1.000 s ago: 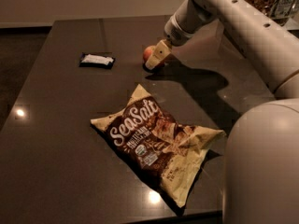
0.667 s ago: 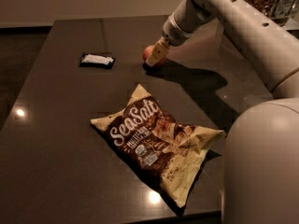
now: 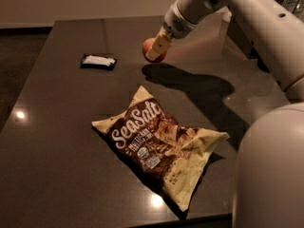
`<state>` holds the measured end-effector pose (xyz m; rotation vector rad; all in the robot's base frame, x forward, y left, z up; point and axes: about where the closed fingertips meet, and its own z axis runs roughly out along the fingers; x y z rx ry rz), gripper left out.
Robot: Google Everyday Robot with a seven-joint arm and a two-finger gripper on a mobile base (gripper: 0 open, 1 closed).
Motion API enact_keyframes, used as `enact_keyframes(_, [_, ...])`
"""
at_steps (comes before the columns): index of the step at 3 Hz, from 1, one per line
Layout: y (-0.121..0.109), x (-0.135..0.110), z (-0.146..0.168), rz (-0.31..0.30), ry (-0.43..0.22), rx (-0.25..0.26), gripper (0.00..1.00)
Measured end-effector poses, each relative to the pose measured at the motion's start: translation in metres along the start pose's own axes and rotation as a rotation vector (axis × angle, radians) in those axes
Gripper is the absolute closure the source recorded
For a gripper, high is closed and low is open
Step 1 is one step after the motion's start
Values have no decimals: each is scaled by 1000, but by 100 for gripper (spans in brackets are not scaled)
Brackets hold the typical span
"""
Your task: Pick apple
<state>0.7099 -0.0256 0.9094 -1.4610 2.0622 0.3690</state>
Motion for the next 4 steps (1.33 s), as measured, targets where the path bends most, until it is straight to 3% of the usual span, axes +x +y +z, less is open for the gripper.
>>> enact_keyframes(1, [16,-27,-30,-71,-23,4,100])
enact_keyframes(3, [38,-69,-68,-169,-69,-11,100])
enact_keyframes(4, [38,-70,-68,-170,-70,-12,100])
